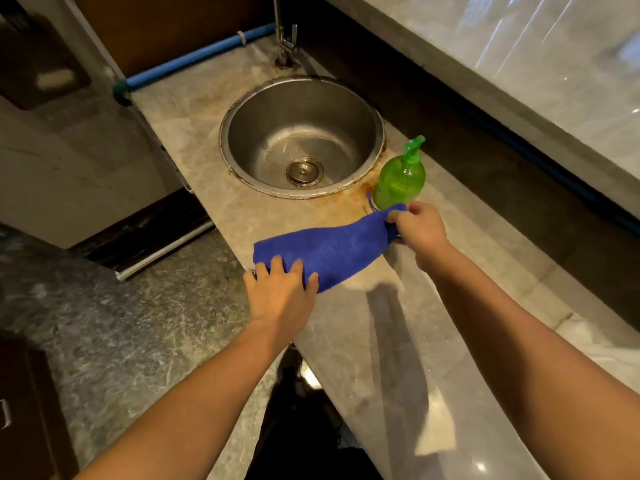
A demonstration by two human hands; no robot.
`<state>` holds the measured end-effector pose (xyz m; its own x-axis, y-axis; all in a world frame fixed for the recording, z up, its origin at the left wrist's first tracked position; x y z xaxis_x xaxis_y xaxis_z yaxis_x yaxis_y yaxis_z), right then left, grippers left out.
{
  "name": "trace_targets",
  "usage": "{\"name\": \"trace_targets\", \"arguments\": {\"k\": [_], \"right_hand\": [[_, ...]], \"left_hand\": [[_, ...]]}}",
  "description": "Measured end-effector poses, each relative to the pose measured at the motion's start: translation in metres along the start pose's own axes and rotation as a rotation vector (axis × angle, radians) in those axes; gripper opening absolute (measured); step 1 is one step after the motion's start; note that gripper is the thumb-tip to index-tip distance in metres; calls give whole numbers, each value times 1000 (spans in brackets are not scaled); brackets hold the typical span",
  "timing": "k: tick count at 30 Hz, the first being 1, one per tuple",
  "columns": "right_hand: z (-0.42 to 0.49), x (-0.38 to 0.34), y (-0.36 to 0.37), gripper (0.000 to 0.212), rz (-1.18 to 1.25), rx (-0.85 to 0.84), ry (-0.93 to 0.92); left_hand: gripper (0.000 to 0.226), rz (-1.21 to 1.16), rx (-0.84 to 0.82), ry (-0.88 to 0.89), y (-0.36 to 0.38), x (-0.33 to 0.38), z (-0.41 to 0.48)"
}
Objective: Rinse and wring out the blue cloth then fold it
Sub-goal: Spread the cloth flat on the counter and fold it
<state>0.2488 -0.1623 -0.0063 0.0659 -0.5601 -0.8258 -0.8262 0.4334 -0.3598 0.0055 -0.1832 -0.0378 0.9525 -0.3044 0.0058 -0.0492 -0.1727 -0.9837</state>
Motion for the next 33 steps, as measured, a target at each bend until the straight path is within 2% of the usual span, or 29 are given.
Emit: {"name": "trace_targets", "arguments": {"k": [3,5,7,10,12,14,16,18,20,22,25,28,30,33], "right_hand": [[-6,-14,1,5,-135,18,-197],[-12,-26,1,13,-219,-15,-299],[-22,-39,1,21,-270,-98,-381],[-48,-55,17,28,-480,-173,-645],[-71,-57,44,25,-670,-326,-784],[-87,-46,72,25,-888,-512,-772],[-95,-27,90,26,-1041,-614,-644],[-98,-8,96,16,-1026,-663,-543],[-97,7,98,13,-978,-690,-514],[-97,16,97,20,-976,-697,-539],[-95,19,94,20,-949,-678,-554],[-92,17,86,27,-902,-626,-532],[-89,14,80,27,-835,-557,-509],[-86,6,76,30,-739,-425,-488]], "left_hand": [[45,-54,68,40,-5,13,-1],[40,-318,8,31,-9,20,0],[36,-729,-91,-66,-16,32,11],[40,-1511,-257,-521,-29,34,27],[59,-1979,-350,-745,-30,18,32],[69,-2190,-382,-807,-27,-3,32],[66,-2155,-439,-837,-22,-18,26],[45,-2045,-462,-862,-19,-25,16],[31,-1938,-456,-872,-14,-29,9],[35,-1837,-412,-871,-7,-32,7],[45,-1718,-235,-855,-6,-32,8],[45,-1501,-28,-757,-8,-35,9],[42,-1347,19,-694,-10,-41,9],[41,-1052,-3,-659,-13,-49,5]]}}
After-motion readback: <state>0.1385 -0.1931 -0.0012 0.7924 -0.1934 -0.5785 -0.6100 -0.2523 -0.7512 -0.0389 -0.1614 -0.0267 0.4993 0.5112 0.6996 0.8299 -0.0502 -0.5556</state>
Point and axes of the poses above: each hand's wrist, its own z-axis towards the middle knuckle, its own y-axis out of the palm, x = y × z, the point moved 2 cm from there along z, towards the middle knuckle, and after that the axes turned 3 degrees about y, right-handed, at the moved point
